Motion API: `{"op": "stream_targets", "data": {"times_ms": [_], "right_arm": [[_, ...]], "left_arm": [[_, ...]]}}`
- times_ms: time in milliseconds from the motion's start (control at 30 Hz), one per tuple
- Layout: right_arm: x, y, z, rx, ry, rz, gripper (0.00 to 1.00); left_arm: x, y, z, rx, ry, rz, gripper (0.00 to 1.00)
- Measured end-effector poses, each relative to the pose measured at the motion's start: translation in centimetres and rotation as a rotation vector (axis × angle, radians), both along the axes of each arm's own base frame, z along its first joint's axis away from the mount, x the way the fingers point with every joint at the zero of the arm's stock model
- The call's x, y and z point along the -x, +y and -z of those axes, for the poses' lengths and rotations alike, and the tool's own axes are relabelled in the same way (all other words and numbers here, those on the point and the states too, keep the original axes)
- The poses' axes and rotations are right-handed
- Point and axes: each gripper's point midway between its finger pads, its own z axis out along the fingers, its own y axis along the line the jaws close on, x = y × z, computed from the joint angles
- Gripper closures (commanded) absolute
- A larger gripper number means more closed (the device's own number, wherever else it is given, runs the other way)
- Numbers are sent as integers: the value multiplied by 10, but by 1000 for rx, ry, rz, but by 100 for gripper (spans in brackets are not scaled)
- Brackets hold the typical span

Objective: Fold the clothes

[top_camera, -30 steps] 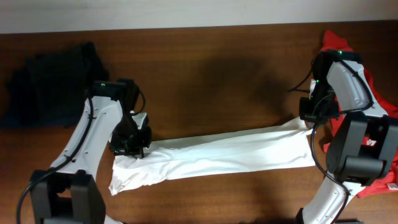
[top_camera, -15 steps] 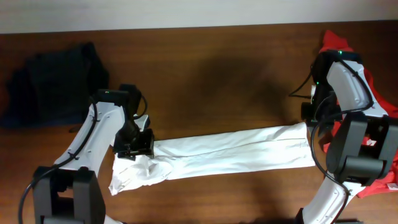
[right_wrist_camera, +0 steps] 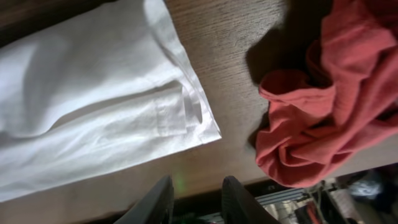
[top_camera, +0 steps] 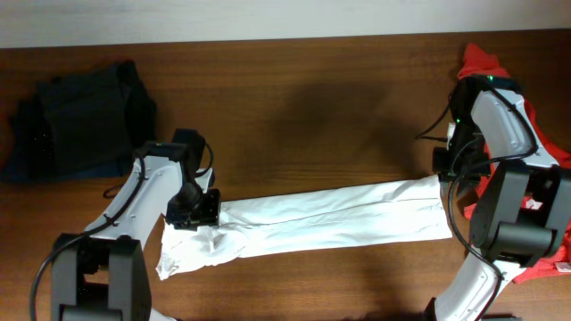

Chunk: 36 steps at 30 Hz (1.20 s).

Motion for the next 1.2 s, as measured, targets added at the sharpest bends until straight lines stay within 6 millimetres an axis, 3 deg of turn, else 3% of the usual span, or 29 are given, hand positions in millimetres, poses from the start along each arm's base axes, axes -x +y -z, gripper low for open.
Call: {"op": "stream_targets", "data": {"times_ms": [200,333,533,733,933,1033,1167,1200], "right_arm": [[21,-9,24,-48,34,87,69],[19,-10,25,-55,20,98,65],[18,-10,26,-57,13,100,64],[17,-6,26,-74,9,106,63],[13,-3,28,-93,-11,115,63],[11,-1,28,-104,-18,120,63],[11,-1,29,-107,-18,121,62],[11,-1,29,-108,-18,121,63]], "left_arm": [[-11,9,27,-60,-86,-59,56],[-15,27,40,-164,-138,-114,56],[-35,31,41,-168,-219,-168,56],[-81,30,35,-152,-406,-154,56],[-88,41,32,-158,-429,-160,56],[-93,53,17,-150,-406,-178,58],[-91,45,-26,-86,-323,-160,89],[-85,38,-36,-56,-289,-142,91]]}}
